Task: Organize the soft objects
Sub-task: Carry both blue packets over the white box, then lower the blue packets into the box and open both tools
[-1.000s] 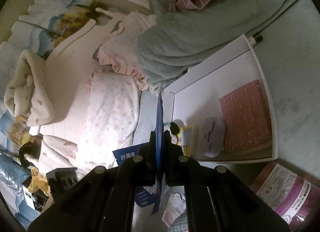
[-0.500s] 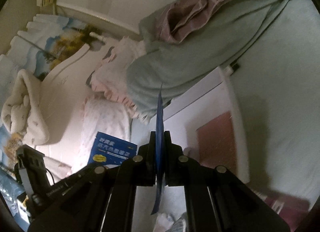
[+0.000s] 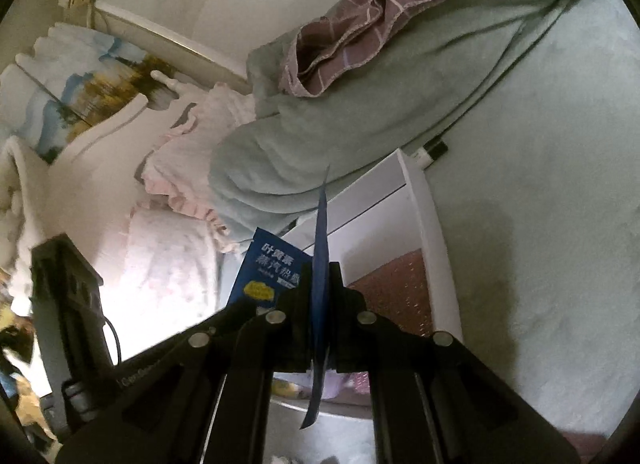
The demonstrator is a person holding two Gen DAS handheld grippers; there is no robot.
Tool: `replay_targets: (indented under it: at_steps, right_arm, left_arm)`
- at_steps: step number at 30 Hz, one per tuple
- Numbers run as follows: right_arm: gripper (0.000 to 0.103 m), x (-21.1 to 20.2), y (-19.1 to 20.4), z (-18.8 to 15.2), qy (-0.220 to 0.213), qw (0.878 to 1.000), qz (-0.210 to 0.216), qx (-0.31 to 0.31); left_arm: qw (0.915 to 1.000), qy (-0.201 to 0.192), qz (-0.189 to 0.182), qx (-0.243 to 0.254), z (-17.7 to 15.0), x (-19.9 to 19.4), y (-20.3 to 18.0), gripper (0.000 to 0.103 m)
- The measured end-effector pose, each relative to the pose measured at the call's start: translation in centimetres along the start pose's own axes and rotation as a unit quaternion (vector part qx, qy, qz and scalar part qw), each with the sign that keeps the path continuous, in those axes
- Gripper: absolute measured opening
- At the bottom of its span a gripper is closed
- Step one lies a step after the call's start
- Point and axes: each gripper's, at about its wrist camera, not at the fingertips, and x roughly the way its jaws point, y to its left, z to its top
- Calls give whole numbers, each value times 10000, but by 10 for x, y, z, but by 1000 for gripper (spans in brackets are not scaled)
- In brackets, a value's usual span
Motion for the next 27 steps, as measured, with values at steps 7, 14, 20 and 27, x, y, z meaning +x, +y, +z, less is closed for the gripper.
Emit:
replay_targets:
  at_steps: [7,14,20,27]
  right_arm:
    - [7,0,-4,1,-85,9998,-173,17]
    - [7,3,2,2,-112,9990,-408,-114]
    - [7,5,21,12,-314,9955,-802,-392]
    - [7,32,44,26,-360,9923,-916,-748]
  left_arm:
    - [9968,429,-541,-415,-19,39,10,0]
    - [9955,325,-697,-547,-20,46,22,0]
    - [9905,456,-993,-830,-13,47,45,0]
    - [9862,525,-1239,-969,-12,56,59,0]
